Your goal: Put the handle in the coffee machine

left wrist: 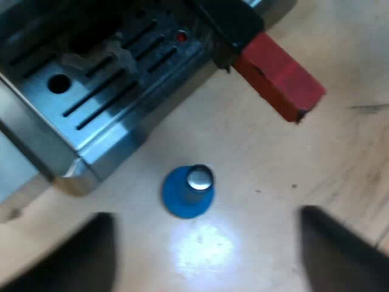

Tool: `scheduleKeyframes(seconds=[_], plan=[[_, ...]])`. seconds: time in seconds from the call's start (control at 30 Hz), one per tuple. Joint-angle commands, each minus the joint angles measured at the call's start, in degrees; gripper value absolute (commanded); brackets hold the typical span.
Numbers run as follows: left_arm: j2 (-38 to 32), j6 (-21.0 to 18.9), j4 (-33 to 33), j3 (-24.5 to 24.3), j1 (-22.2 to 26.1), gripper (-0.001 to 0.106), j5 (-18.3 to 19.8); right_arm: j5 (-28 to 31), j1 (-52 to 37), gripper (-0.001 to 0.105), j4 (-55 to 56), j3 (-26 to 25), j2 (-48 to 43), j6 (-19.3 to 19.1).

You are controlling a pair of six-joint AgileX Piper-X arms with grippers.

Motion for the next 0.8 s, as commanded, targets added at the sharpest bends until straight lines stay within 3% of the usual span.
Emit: scheduleKeyframes(seconds=[0.03,0.2,0.3,0.4,0.5,0.8], plan=[[-0.9,-0.7,1.6,-0.4,0.0,0.099,2.6,-3.4,-1.4,0.069,1.7,-2.1,-0.9,1.2],[-4.3,-2.3,1.9,-0.4,0.0,0.098,2.6,-9.1,-6.5,0.069,10.5,-6.3,-0.9,3.3],[-6.5,-3.5,0.9,-0.4,0.0,0.098,0.6,-11.6,-9.3,0.069,14.2,-8.5,-0.9,3.3],[-9.7,-4.4,-1.9,-0.4,0.0,0.098,-4.3,-13.0,-13.4,0.069,18.6,-11.9,-0.9,3.3],[-11.5,-4.7,-3.6,-0.4,0.0,0.098,-5.8,-13.9,-16.9,0.069,21.5,-14.3,-0.9,3.3],[-13.4,-7.0,-3.9,-0.4,0.0,0.097,-6.2,-22.1,-34.0,0.069,30.3,-16.4,-5.0,3.3]])
